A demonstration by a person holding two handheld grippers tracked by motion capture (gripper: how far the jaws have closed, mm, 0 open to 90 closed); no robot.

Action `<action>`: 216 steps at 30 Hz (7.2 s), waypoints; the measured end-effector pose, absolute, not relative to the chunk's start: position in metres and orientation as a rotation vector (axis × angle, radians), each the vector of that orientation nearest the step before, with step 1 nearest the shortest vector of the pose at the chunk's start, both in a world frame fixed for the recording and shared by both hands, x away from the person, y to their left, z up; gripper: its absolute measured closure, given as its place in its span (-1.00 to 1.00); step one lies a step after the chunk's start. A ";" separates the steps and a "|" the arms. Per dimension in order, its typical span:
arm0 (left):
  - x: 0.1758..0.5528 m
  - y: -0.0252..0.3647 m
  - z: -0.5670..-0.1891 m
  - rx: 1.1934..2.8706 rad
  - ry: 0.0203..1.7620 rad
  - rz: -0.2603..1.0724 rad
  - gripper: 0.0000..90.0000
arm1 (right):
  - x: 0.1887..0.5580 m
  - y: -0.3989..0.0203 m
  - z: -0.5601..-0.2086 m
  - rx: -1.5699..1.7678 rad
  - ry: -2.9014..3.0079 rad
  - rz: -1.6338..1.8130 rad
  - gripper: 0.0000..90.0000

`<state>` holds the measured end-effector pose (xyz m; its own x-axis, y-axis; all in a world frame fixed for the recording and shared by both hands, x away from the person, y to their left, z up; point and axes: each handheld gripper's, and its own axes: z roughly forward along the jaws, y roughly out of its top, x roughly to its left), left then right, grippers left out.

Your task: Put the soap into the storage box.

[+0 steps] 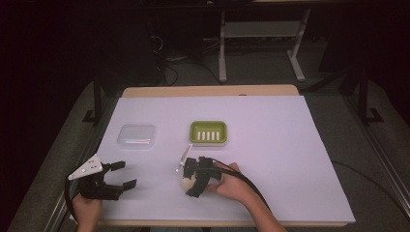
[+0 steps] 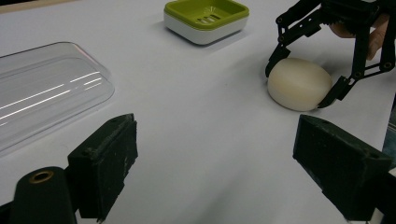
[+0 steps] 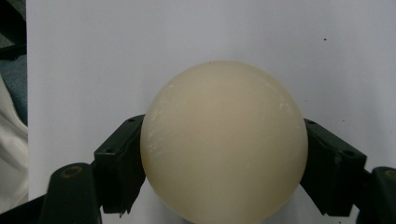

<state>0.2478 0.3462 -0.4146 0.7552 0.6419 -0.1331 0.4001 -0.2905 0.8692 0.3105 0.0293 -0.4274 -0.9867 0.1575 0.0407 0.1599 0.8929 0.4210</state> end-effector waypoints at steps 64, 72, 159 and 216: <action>0.248 0.346 -0.415 1.918 0.791 0.291 -0.71 | 0.366 -0.012 -0.340 -0.359 -3.043 -0.859 -0.48; 0.248 0.346 -0.415 1.919 0.795 0.293 -0.71 | 0.377 -0.015 -0.331 -0.389 -3.047 -0.860 -0.48; 0.248 0.346 -0.415 1.911 0.796 0.289 -0.71 | 0.469 -0.030 -0.394 -0.826 -2.986 -0.776 -0.48; 0.248 0.345 -0.414 1.924 0.790 0.290 -0.71 | 0.465 -0.035 -0.383 -0.847 -2.961 -0.830 -0.41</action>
<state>0.2480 0.3449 -0.4144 0.7582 0.6380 -0.1344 0.3994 -0.2914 0.8692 0.4647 -0.0355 -0.3828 -0.8580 0.5050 0.0936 0.4800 0.7237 0.4957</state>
